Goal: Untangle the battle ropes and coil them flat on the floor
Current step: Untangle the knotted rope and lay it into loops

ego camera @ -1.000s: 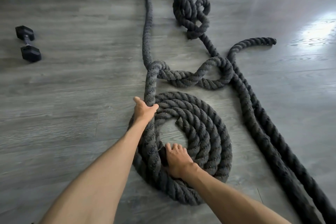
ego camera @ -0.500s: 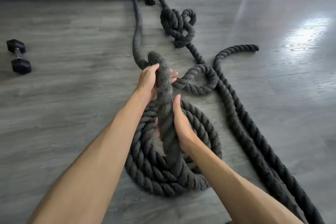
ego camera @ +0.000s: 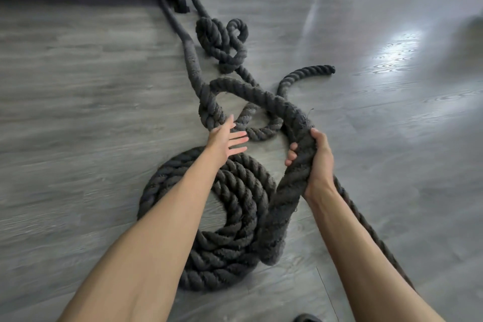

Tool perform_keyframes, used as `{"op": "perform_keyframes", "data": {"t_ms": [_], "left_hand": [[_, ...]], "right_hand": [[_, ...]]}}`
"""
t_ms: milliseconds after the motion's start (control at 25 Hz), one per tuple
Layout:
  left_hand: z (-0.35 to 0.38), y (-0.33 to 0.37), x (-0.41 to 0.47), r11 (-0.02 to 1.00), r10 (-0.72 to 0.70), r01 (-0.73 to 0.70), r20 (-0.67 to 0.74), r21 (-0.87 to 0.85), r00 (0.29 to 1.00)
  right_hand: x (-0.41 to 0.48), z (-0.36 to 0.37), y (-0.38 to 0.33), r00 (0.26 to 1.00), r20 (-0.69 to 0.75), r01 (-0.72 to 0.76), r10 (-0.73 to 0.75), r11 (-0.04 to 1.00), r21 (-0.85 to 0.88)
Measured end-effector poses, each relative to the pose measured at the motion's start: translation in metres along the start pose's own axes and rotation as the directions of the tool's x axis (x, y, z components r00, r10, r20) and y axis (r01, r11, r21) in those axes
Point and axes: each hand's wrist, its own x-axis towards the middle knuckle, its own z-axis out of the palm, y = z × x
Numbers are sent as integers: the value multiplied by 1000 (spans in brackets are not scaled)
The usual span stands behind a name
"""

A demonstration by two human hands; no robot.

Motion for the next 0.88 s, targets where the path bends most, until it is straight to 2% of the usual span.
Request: {"op": "perform_keyframes", "data": {"t_ms": [80, 160, 280, 360, 440, 480, 520, 600, 640, 680, 720, 800, 880], "left_hand": [[26, 5, 2, 999, 20, -23, 100, 28, 995], [49, 16, 6, 999, 34, -37, 142, 23, 989], [68, 25, 18, 999, 20, -14, 154, -43, 988], [78, 17, 24, 1000, -19, 17, 142, 13, 990], [87, 2, 31, 995, -63, 55, 86, 88, 994], [90, -6, 37, 988, -71, 66, 29, 143, 997], [90, -12, 42, 974, -63, 68, -30, 217, 998], [89, -18, 44, 887, -5, 55, -109, 458, 994], [90, -24, 44, 824, 46, 36, -131, 566, 990], [95, -30, 39, 769, 107, 5, -137, 639, 985], [98, -38, 39, 734, 165, -39, -123, 678, 979], [96, -53, 37, 726, 225, -155, -19, 670, 974], [83, -60, 37, 672, 199, -213, 103, 709, 974]], "right_hand": [[10, -4, 14, 1000, -22, -11, 10, 1000, -16], [17, -9, 24, 999, -32, -21, 20, 1000, -20], [23, -22, 22, 997, -51, -58, 57, 998, -14], [30, -34, 23, 992, -55, -118, 116, 993, -28], [38, -51, 28, 985, -98, -158, 145, 977, -144], [44, -61, 31, 983, -145, -155, 115, 938, -309], [50, -70, 33, 981, -190, -138, 44, 844, -519], [66, -80, 28, 960, -206, -80, -191, 518, -852], [76, -73, 23, 949, -142, -19, -280, 401, -916], [89, -58, 20, 950, -62, 45, -305, 330, -943], [105, -38, 19, 962, 11, 87, -272, 270, -959], [133, 13, 25, 986, 124, 141, -114, 152, -978], [155, 46, 41, 991, 125, 128, -47, 52, -990]]}}
